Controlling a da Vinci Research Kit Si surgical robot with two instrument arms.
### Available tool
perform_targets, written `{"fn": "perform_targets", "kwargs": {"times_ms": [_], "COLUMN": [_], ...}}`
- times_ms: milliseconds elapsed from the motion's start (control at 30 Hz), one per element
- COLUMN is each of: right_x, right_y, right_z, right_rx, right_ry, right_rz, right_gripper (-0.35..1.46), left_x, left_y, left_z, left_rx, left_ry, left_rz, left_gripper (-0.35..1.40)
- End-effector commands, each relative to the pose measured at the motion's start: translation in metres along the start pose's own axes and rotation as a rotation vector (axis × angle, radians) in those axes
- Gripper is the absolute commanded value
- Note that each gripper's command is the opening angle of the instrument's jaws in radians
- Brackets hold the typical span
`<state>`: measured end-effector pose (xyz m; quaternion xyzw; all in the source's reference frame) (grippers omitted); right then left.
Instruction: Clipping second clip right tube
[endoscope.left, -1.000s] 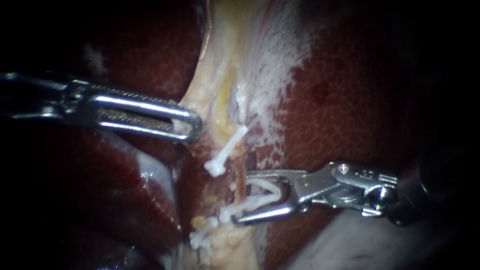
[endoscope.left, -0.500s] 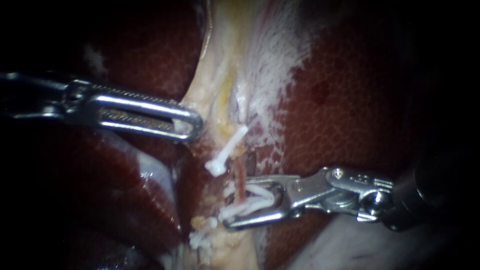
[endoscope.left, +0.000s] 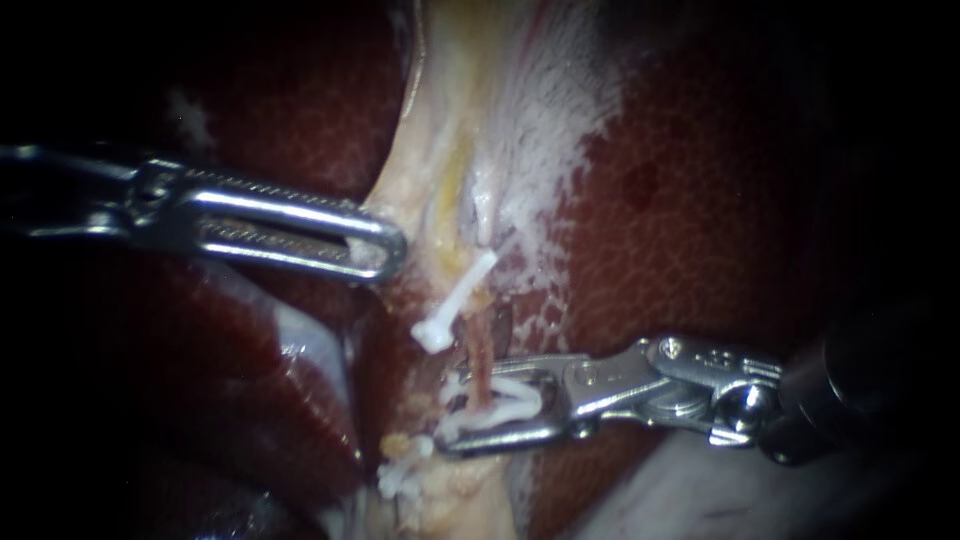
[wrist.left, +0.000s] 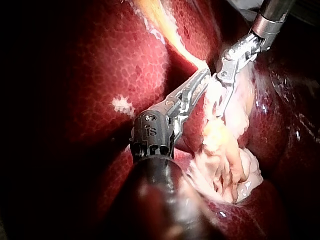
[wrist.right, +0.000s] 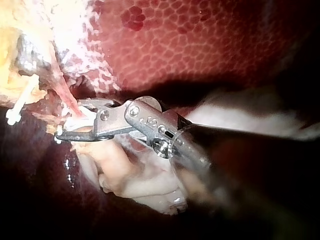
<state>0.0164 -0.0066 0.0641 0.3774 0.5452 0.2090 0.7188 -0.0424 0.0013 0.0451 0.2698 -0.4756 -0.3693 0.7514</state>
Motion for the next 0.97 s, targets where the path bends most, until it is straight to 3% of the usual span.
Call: {"fn": "perform_targets", "kwargs": {"times_ms": [33, 233, 333, 967], "right_x": [0.0, -0.0003, -0.0004, -0.0006], "right_y": [0.0, 0.0, 0.0003, 0.0006], "right_z": [0.0, -0.0007, -0.0013, -0.002], "right_rx": [0.0, -0.005, -0.049, -0.069], "right_ry": [0.0, 0.003, 0.022, 0.031], "right_rz": [0.0, -0.002, -0.002, -0.002], "right_gripper": [0.25, -0.16, -0.35, -0.35], "left_x": [0.0, 0.0001, 0.0001, 0.0001], "left_y": [0.0, 0.0, 0.0, 0.0001], "left_z": [0.0, 0.0001, 0.0001, 0.0001], "left_rx": [0.0, -0.001, -0.001, 0.0], "left_ry": [0.0, 0.0, 0.0, 0.0], "left_rz": [0.0, 0.0, 0.0, 0.001], "left_gripper": [-0.35, -0.35, -0.35, -0.35]}}
